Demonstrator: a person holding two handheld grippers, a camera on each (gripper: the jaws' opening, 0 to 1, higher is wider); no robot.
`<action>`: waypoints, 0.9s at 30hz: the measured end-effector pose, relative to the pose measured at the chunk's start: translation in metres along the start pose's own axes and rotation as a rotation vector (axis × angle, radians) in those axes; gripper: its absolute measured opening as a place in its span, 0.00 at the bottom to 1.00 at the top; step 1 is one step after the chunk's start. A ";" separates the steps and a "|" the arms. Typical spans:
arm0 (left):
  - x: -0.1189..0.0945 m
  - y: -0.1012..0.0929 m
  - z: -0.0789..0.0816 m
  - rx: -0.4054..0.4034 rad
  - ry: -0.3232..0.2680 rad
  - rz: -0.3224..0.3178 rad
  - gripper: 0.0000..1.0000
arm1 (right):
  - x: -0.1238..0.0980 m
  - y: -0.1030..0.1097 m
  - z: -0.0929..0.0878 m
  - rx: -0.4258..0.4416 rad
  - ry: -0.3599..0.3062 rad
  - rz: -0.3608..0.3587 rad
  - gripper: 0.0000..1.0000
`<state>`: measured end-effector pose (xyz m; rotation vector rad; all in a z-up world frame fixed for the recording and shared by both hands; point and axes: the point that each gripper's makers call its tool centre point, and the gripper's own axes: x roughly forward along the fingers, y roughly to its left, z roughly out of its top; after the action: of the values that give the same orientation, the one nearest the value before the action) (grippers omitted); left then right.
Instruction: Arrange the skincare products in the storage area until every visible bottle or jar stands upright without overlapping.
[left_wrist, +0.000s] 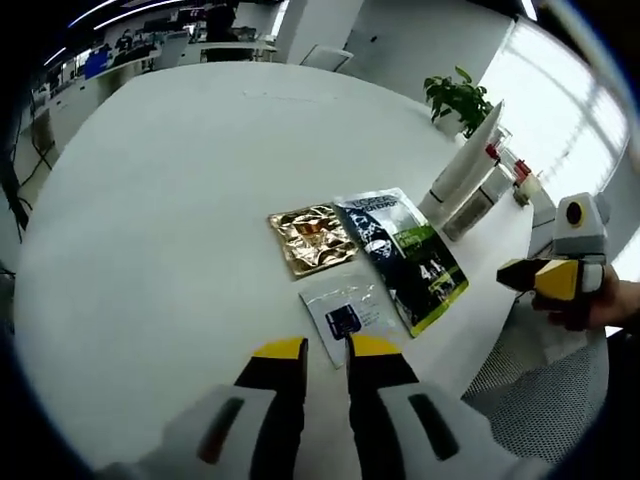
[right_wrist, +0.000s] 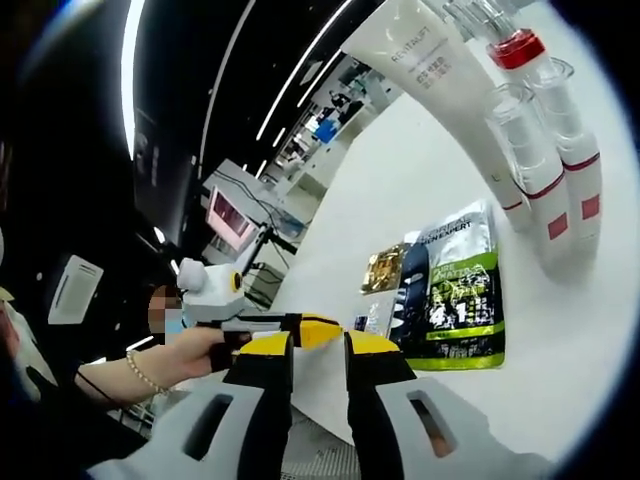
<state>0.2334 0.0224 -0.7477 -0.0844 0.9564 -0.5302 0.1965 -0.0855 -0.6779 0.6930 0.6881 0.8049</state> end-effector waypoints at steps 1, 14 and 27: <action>0.000 0.000 0.001 0.001 -0.004 0.000 0.11 | 0.000 0.000 -0.001 -0.001 0.002 0.000 0.21; -0.014 0.003 0.010 0.000 -0.070 0.015 0.19 | -0.007 0.000 -0.001 -0.027 0.011 -0.006 0.24; -0.048 -0.003 0.020 0.006 -0.195 -0.015 0.40 | -0.047 -0.024 0.014 -0.139 -0.003 -0.146 0.57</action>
<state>0.2261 0.0387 -0.6993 -0.1356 0.7645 -0.5288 0.1928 -0.1401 -0.6748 0.5120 0.6659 0.7094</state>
